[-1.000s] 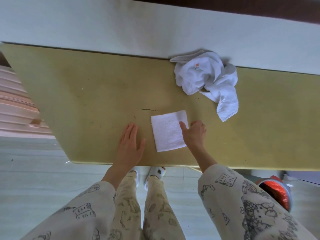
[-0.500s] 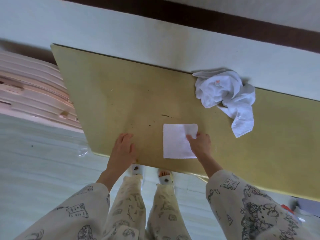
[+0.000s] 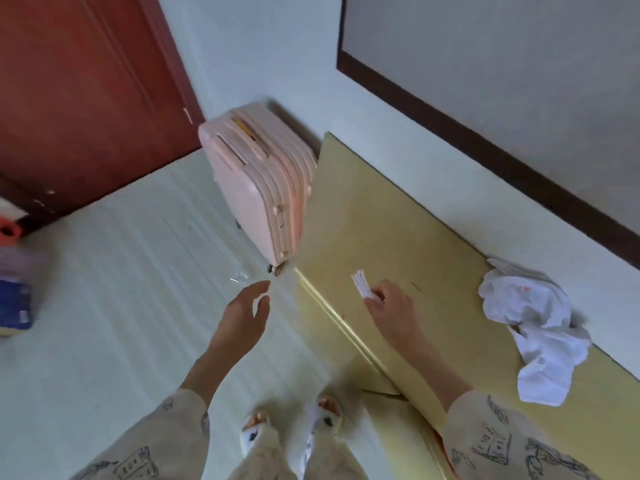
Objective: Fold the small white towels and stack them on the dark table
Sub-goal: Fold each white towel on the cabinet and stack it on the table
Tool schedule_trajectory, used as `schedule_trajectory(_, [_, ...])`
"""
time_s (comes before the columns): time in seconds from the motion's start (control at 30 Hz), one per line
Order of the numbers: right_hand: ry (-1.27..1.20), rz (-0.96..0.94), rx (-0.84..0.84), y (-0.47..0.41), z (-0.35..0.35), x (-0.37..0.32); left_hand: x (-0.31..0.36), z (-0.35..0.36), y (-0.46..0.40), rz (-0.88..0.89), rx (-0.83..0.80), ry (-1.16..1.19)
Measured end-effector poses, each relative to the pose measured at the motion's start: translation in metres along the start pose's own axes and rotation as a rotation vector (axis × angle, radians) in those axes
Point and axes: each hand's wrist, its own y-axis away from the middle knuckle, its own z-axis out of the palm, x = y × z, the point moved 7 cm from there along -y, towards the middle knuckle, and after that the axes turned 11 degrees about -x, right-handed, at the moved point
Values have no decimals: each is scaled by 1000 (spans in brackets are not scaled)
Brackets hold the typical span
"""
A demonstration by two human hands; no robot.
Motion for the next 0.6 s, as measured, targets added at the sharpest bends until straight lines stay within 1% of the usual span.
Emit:
schedule_trajectory(0.1, [136, -172, -77, 11, 35, -79, -34, -57, 56, -71, 175, 78])
schedule_trajectory(0.2, [189, -387, -138, 32, 82, -170, -82, -108, 129, -151, 341, 127])
schedule_trajectory(0.3, [237, -561, -209, 66, 143, -261, -142, -155, 214, -236, 484, 157])
schedule_trajectory(0.43, [246, -733, -288, 128, 235, -373, -218, -216, 330, -344, 611, 175])
schedule_trajectory(0.6, [238, -904, -410, 203, 338, -498, -294, -298, 452, -460, 758, 111])
